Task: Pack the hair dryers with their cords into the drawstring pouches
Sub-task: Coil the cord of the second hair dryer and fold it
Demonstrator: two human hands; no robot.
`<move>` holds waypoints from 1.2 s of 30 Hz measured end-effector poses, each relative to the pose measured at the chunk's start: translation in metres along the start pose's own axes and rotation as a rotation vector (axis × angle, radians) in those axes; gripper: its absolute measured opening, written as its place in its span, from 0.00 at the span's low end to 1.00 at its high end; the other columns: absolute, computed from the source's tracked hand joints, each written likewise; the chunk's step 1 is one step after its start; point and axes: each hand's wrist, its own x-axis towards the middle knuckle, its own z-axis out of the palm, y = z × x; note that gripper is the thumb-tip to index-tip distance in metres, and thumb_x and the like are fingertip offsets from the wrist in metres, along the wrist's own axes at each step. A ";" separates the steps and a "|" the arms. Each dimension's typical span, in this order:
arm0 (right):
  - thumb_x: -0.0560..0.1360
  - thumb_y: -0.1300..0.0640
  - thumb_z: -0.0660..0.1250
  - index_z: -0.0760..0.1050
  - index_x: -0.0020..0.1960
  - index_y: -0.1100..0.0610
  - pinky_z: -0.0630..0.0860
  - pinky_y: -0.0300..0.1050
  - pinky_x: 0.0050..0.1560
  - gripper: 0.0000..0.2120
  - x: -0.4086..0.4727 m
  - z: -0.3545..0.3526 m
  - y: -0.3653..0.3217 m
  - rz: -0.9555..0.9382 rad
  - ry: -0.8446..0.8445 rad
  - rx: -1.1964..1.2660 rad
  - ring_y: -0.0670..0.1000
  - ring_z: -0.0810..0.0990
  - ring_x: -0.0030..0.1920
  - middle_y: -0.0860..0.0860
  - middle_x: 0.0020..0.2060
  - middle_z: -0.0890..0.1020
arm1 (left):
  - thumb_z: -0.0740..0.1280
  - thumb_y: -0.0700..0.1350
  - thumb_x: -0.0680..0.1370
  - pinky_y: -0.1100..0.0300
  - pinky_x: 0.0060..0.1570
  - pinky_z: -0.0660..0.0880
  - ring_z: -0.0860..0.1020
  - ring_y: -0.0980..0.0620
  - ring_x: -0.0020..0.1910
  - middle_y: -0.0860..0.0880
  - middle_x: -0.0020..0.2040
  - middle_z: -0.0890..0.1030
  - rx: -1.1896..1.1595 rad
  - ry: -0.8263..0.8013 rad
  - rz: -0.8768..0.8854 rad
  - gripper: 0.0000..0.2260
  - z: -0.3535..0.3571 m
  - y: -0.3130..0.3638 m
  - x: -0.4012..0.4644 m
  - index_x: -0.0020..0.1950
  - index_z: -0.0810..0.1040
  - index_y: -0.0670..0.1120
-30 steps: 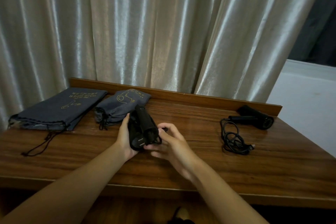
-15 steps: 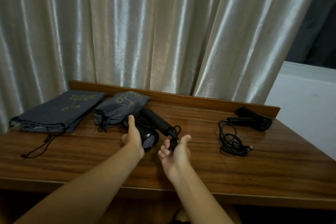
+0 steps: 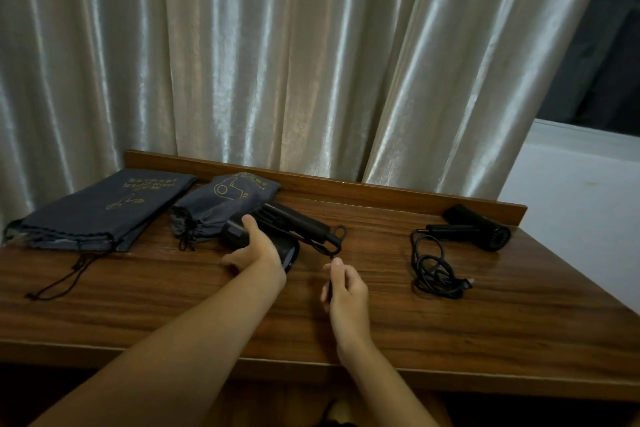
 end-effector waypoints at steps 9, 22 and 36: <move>0.82 0.51 0.59 0.78 0.43 0.52 0.77 0.49 0.39 0.13 0.039 -0.002 0.014 -0.033 0.162 -0.298 0.45 0.78 0.31 0.49 0.34 0.82 | 0.77 0.47 0.68 0.49 0.41 0.78 0.77 0.44 0.50 0.47 0.56 0.72 0.222 -0.326 0.124 0.38 -0.035 0.015 0.015 0.71 0.59 0.62; 0.83 0.50 0.56 0.78 0.55 0.54 0.78 0.49 0.48 0.13 0.068 -0.003 0.017 -0.114 0.199 -0.638 0.50 0.82 0.44 0.50 0.42 0.83 | 0.69 0.58 0.75 0.50 0.59 0.71 0.68 0.45 0.57 0.47 0.55 0.63 0.812 -0.209 0.727 0.17 -0.041 0.008 0.024 0.51 0.72 0.46; 0.76 0.60 0.69 0.53 0.78 0.57 0.67 0.54 0.71 0.37 0.087 -0.005 0.028 0.026 0.372 -0.484 0.54 0.67 0.70 0.54 0.68 0.72 | 0.70 0.42 0.74 0.62 0.61 0.61 0.64 0.51 0.65 0.50 0.62 0.64 0.990 -0.428 0.957 0.24 -0.027 -0.036 0.036 0.68 0.68 0.47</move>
